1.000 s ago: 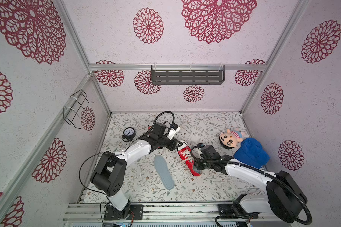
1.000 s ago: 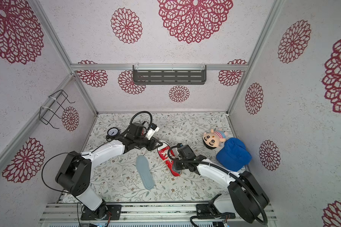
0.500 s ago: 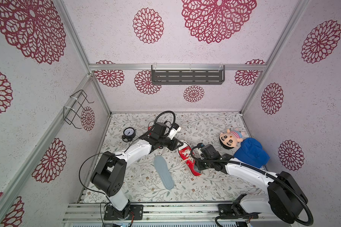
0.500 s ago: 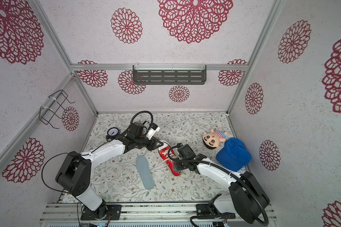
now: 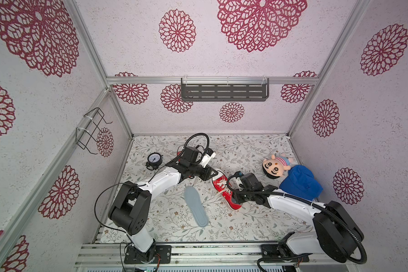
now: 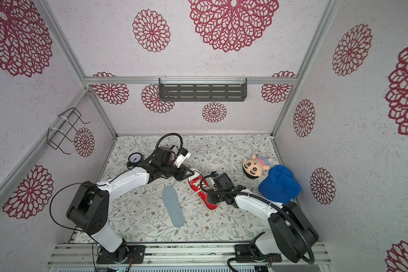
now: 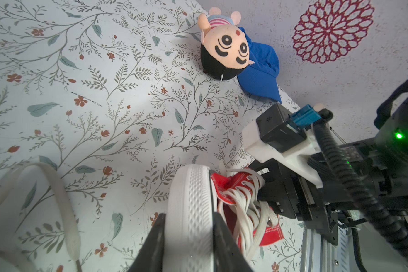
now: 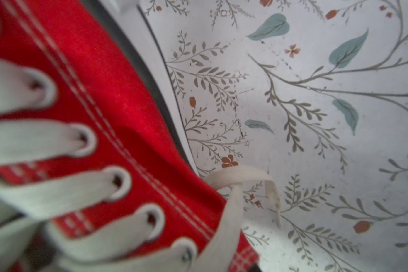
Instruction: Remove the insole from the shoe
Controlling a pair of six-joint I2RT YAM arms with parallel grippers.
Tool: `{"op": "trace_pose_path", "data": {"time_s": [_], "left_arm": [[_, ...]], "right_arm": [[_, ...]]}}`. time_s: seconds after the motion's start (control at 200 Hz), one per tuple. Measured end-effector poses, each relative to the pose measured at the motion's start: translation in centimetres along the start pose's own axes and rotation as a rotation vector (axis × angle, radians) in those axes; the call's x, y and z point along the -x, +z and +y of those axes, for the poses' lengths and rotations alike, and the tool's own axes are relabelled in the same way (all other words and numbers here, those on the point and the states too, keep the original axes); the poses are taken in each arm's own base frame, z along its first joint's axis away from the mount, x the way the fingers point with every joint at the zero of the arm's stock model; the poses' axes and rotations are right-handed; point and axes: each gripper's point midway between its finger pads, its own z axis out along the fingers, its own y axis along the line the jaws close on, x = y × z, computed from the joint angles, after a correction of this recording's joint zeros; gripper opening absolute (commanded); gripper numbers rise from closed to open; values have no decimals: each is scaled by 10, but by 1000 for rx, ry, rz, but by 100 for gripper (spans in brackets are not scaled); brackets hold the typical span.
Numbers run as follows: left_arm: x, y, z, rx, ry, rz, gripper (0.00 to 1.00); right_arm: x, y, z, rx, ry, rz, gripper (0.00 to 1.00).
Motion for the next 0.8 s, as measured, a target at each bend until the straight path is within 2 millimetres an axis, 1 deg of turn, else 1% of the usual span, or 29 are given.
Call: {"op": "trace_pose_path", "data": {"time_s": [0.1, 0.185, 0.24, 0.29, 0.626, 0.801], "left_arm": [[-1, 0, 1, 2, -2, 4, 0], [-1, 0, 1, 3, 0, 5, 0], [0, 0, 1, 1, 6, 1, 0], [0, -1, 1, 1, 8, 2, 0], [5, -1, -1, -11, 33, -17, 0], [8, -1, -3, -19, 52, -27, 0]], "right_arm": [[1, 2, 3, 37, -1, -3, 22], [1, 3, 5, 54, -2, -6, 21], [0, 3, 15, 94, -16, -1, 21], [0, 3, 18, 100, -31, -3, 21], [0, -3, 22, 84, -64, -16, 23], [-1, -1, 20, 70, -67, -16, 21]]}}
